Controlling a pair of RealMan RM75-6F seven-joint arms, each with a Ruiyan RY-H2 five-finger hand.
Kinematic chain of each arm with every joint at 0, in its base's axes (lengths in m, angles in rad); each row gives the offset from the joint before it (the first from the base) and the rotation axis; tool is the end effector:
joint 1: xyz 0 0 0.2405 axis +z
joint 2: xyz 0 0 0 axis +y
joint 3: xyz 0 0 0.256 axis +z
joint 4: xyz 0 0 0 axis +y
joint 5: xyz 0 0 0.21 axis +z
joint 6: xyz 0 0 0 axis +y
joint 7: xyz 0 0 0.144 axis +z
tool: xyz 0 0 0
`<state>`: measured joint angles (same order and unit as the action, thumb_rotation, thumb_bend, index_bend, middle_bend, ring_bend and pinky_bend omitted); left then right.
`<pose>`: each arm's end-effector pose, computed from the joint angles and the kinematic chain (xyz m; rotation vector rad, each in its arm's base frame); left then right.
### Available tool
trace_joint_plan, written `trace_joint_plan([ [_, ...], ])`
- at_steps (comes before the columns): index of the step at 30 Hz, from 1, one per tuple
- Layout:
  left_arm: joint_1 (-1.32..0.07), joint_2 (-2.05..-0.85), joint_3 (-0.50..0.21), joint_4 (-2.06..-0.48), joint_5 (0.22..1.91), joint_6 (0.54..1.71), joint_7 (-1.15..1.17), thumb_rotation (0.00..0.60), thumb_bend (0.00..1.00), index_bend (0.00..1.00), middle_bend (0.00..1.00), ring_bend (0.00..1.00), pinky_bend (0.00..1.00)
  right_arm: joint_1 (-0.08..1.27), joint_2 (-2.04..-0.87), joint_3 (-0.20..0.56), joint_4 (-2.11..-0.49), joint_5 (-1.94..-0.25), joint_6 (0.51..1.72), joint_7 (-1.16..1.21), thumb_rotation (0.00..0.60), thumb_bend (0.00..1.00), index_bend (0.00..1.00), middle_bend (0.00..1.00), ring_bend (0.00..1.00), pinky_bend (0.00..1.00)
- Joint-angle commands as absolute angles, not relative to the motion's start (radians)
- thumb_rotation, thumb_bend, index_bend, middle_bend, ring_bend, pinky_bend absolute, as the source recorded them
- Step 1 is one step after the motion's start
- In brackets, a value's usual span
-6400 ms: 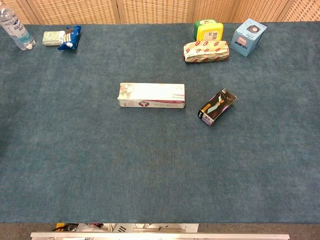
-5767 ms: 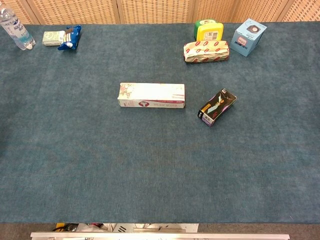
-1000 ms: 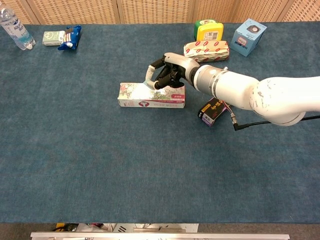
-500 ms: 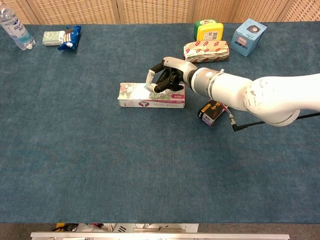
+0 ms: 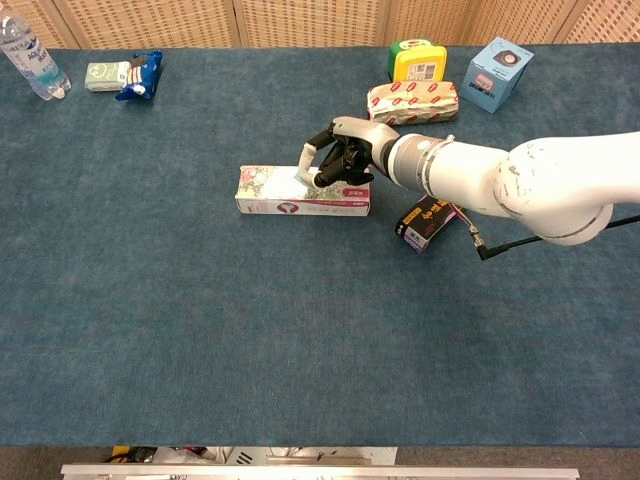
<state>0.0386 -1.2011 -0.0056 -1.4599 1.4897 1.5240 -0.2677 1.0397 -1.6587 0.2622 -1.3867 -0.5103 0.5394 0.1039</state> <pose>-0.3543 0.1310 0.1470 -1.2153 -1.1210 -0.9550 -0.0781 -0.3636 -0.0877 1.6394 -2.0321 0.9118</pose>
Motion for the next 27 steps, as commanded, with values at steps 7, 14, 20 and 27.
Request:
trace_joint_plan([
  [7, 0.037, -1.2, -0.004, -1.46, 1.492, 1.522, -0.271, 0.6, 0.36, 0.07, 0.17, 0.17, 0.07, 1.073, -1.618, 0.243, -1.423, -0.401, 0.53, 0.099, 0.6, 0.44, 0.64, 1.0, 1.0, 1.0],
  [14, 0.037, -1.2, -0.004, -1.457, 1.494, 1.522, -0.276, 0.6, 0.36, 0.07, 0.17, 0.17, 0.07, 1.094, -1.6, 0.231, -1.433, -0.347, 0.522, 0.101, 0.6, 0.44, 0.63, 1.0, 1.0, 1.0],
  [20, 0.038, -1.199, -0.002, -1.456, 1.493, 1.52, -0.278, 0.6, 0.36, 0.07, 0.16, 0.17, 0.07, 1.121, -1.591, 0.215, -1.435, -0.294, 0.514, 0.101, 0.6, 0.44, 0.62, 1.0, 1.0, 1.0],
  [27, 0.037, -1.201, -0.002, -1.452, 1.492, 1.516, -0.283, 0.6, 0.36, 0.07, 0.16, 0.17, 0.07, 1.146, -1.59, 0.191, -1.43, -0.246, 0.526, 0.091, 0.6, 0.44, 0.62, 1.0, 1.0, 1.0],
])
